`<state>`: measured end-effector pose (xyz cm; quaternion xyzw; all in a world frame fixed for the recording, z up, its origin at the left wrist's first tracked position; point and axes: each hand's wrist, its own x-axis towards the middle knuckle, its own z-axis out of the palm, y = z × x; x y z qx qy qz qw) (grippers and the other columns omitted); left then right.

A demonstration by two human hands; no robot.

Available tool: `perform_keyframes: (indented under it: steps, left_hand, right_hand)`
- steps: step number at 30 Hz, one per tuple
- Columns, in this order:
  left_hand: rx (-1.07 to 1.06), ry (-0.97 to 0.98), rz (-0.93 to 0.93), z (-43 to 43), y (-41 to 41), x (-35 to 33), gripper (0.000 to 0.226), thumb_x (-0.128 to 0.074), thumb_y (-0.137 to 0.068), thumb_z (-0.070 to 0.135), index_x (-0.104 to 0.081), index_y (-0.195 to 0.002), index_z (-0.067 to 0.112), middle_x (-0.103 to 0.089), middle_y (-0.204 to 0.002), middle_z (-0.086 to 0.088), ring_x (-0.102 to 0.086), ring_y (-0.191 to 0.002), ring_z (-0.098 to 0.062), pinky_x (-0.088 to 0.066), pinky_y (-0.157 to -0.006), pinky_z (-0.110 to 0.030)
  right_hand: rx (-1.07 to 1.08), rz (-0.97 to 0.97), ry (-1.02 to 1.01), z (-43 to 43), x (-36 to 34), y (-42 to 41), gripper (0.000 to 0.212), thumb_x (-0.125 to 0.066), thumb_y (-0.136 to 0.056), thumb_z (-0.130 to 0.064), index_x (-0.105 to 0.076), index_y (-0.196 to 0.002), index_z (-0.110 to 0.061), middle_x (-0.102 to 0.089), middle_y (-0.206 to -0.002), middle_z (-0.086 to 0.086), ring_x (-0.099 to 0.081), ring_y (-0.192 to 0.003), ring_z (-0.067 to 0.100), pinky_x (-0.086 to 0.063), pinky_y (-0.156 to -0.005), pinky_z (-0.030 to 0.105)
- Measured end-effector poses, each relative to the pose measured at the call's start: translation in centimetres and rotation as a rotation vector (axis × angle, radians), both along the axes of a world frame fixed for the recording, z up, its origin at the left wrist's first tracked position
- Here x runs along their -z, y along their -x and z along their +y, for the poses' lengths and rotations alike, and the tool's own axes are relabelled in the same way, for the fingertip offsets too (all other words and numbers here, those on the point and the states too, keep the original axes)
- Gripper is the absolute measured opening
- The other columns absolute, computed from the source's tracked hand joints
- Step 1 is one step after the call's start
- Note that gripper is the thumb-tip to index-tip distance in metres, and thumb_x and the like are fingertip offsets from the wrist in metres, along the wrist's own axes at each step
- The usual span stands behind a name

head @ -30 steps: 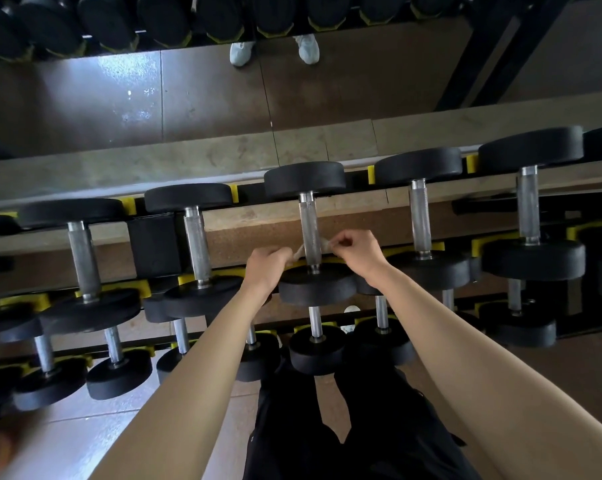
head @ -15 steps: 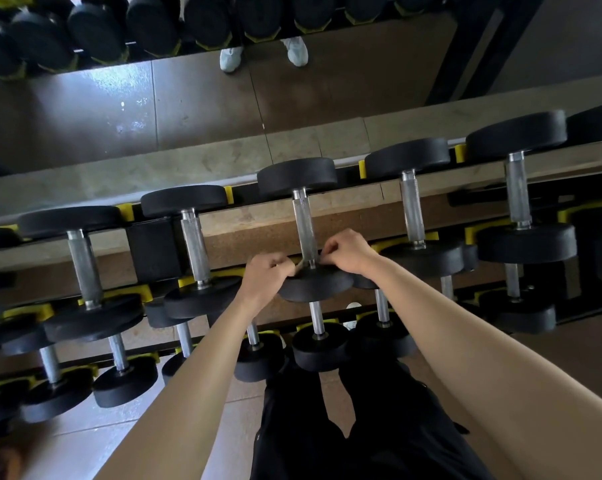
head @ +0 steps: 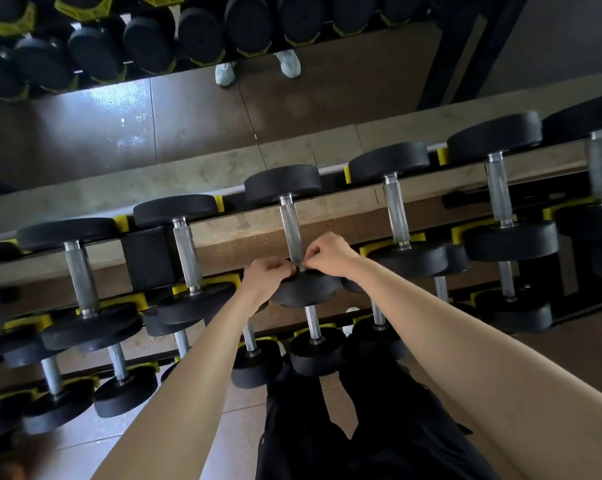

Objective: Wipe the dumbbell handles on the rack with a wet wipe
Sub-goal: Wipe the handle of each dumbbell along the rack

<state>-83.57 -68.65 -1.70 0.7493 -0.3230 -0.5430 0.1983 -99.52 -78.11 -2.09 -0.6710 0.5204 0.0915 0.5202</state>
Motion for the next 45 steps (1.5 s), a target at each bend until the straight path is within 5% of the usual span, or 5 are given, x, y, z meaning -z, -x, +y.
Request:
perform_keyframes:
  steps: [10, 17, 25, 34, 45]
  left_hand:
    - [-0.129, 0.285, 0.193, -0.3, 3.9, -6.1, 0.012, -0.066, -0.098, 0.015, -0.073, -0.101, 0.005, -0.076, -0.096, -0.01, -0.072, -0.092, -0.02, -0.057, -0.083, -0.026]
    - [-0.478, 0.341, 0.457, -3.2, 9.3, -8.5, 0.011, -0.064, -0.098, 0.008, -0.065, -0.107, 0.002, -0.076, -0.109, -0.017, -0.071, -0.109, -0.031, -0.056, -0.096, -0.038]
    - [-0.178, 0.433, 0.094, -3.7, 14.8, -6.2, 0.024, -0.07, -0.097, 0.022, -0.071, -0.12, 0.022, -0.076, -0.106, 0.008, -0.071, -0.099, -0.008, -0.058, -0.081, -0.022]
    - [-0.159, 0.505, 0.363, -5.9, 18.9, -4.2, 0.02, -0.063, -0.101, 0.018, -0.077, -0.107, 0.03, -0.08, -0.095, 0.003, -0.076, -0.094, -0.018, -0.062, -0.086, -0.033]
    - [-0.288, 0.439, -0.158, -11.3, 18.1, 0.4, 0.019, -0.079, -0.088, 0.032, -0.076, -0.102, 0.019, -0.074, -0.095, 0.01, -0.068, -0.089, -0.004, -0.058, -0.088, -0.031]
  right_hand:
    - [0.057, -0.266, 0.08, 1.0, -1.9, 3.6, 0.058, -0.07, -0.083, 0.001, -0.061, -0.136, -0.021, -0.066, -0.127, -0.004, -0.064, -0.106, 0.014, -0.054, -0.088, 0.027]
    - [0.459, -0.552, -0.072, 0.8, -4.5, 9.4, 0.02, -0.078, -0.087, -0.011, -0.074, -0.106, -0.017, -0.077, -0.094, 0.0, -0.073, -0.087, 0.014, -0.06, -0.078, 0.029]
    - [0.939, -0.785, -0.377, -0.7, -5.4, 14.0, 0.01, -0.069, -0.092, -0.002, -0.068, -0.101, -0.006, -0.073, -0.092, 0.01, -0.069, -0.081, 0.017, -0.053, -0.074, 0.028]
    - [0.961, -0.514, -0.181, -2.2, -5.6, 16.4, 0.016, -0.078, -0.087, -0.011, -0.077, -0.101, -0.004, -0.078, -0.097, 0.013, -0.073, -0.09, 0.026, -0.06, -0.084, 0.036]
    - [0.332, -0.016, 0.284, -5.4, -2.7, 17.5, 0.048, -0.081, -0.084, -0.017, -0.065, -0.13, -0.014, -0.071, -0.12, -0.002, -0.066, -0.11, 0.015, -0.052, -0.095, 0.028]
